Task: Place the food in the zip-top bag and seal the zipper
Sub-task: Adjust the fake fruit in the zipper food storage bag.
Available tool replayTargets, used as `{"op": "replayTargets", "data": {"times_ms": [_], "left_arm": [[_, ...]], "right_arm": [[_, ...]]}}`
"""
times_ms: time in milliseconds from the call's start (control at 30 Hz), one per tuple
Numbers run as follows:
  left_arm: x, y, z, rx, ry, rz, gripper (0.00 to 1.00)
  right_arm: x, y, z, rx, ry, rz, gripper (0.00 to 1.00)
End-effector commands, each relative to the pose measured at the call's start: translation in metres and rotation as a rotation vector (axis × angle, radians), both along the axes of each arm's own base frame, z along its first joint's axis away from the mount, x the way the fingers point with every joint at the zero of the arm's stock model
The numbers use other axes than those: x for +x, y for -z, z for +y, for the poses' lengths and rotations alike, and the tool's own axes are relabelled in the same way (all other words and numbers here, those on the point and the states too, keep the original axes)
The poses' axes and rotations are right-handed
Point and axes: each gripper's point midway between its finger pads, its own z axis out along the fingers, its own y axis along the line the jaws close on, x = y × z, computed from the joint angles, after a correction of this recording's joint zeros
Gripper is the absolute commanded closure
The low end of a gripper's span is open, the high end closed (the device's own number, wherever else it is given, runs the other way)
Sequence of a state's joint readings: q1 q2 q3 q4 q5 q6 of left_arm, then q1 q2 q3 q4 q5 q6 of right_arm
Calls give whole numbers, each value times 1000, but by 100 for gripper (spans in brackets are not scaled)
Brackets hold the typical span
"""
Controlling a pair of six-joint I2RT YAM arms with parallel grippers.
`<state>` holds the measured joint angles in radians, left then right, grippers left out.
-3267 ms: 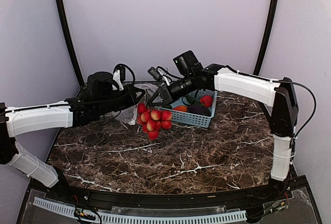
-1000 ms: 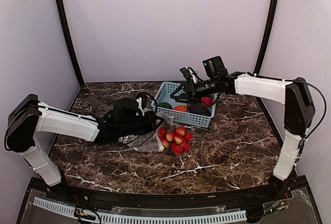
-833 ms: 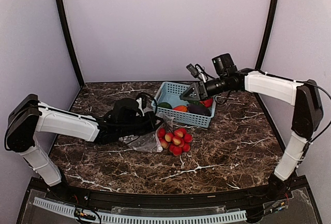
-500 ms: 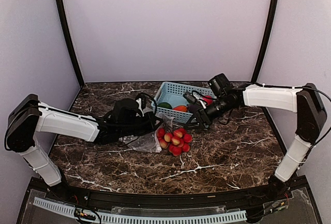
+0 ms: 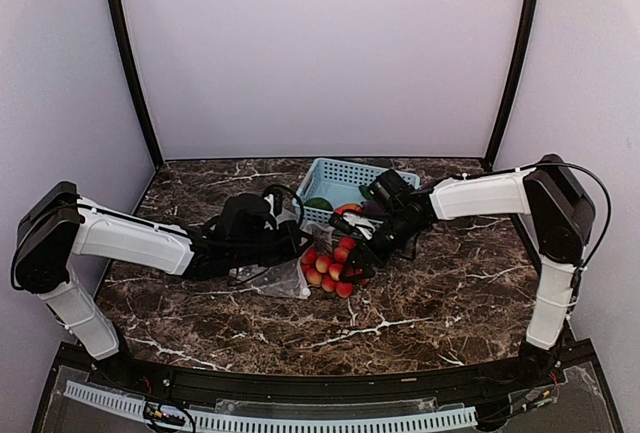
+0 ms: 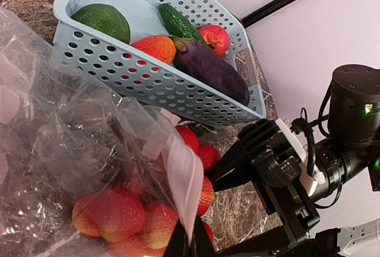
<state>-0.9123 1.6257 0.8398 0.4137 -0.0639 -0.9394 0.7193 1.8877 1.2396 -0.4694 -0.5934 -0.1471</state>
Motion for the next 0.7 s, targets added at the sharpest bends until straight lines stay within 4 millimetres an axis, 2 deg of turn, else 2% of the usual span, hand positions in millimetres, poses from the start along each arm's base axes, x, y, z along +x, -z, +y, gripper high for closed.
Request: {"op": "replayTargets", "data": {"times_ms": [0, 233, 333, 533, 667], "left_arm": [[-4, 14, 2, 21, 6, 28, 99], [-4, 19, 2, 25, 5, 36, 99], [-4, 22, 2, 27, 4, 39, 99], [-4, 22, 2, 29, 4, 39, 99], [-4, 20, 2, 33, 5, 34, 99]], "right_arm": [[10, 5, 13, -7, 13, -24, 28], [8, 6, 23, 34, -1, 23, 64], [6, 4, 25, 46, -5, 40, 74], [6, -13, 19, 73, 2, 39, 77], [12, -25, 5, 44, 13, -46, 70]]}}
